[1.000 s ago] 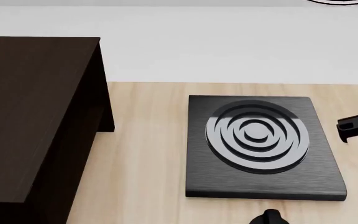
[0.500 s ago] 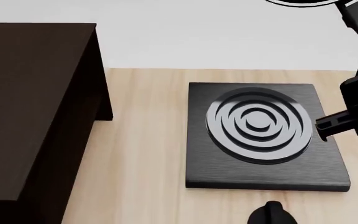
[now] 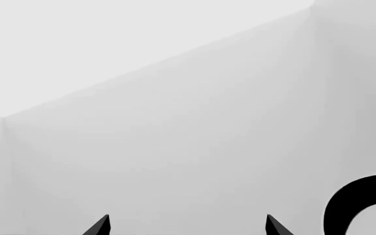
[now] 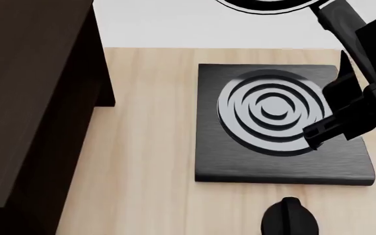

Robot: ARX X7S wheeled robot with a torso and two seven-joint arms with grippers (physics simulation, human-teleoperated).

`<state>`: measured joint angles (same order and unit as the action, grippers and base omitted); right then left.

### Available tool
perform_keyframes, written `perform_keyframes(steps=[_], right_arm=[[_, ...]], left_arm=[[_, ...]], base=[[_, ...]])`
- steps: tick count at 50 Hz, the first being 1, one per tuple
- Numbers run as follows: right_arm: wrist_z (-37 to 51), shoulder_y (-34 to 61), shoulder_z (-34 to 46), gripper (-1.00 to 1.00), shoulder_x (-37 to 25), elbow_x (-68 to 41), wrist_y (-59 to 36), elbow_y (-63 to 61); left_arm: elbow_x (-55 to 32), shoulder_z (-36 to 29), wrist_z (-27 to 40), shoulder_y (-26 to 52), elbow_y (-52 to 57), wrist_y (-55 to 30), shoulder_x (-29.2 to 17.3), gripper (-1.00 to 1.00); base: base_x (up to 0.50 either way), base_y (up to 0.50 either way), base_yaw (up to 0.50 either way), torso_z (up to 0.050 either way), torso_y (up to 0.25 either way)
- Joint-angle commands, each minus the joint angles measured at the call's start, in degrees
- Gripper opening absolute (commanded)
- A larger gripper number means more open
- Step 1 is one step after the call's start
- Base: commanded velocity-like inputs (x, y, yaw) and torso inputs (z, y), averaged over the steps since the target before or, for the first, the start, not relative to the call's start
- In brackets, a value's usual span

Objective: Put the frying pan under the cabinet shelf.

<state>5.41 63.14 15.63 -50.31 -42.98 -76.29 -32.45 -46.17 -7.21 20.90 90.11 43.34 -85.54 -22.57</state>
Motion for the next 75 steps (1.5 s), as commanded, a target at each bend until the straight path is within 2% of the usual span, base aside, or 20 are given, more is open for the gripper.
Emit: perform_keyframes(steps=[1, 41, 61, 75], right_arm=[[-1.11, 4.94, 2.58, -1.00, 1.00, 5.61, 0.42, 0.05], [-1.32, 1.63, 4.01, -1.00, 0.78, 4.44, 2.40, -0.90], [-2.41, -0.29, 7.31, -1.00, 0.65, 5.33, 4.38, 0.99], [-3.19, -2.63, 10.68, -1.00, 0.52, 6.42, 5.71, 2.61]], left_arm=[[-2.83, 1.57, 1.65, 2.27, 1.04, -2.60, 0.29, 1.00], [-11.74, 1.15, 8.62, 6.62, -0.44, -3.22, -1.33, 1.00], [-20.12, 1.88, 15.08, 9.70, -2.64, -3.16, -2.72, 1.00], [-22.32, 0.47, 17.11, 9.78, -3.37, -0.68, -4.26, 1.00]], base=[[0.00, 0.00, 0.00, 0.013, -0.098], [0.00, 0.00, 0.00, 0.013, -0.098], [0.00, 0.00, 0.00, 0.001, -0.003], [0.00, 0.00, 0.00, 0.000, 0.002]])
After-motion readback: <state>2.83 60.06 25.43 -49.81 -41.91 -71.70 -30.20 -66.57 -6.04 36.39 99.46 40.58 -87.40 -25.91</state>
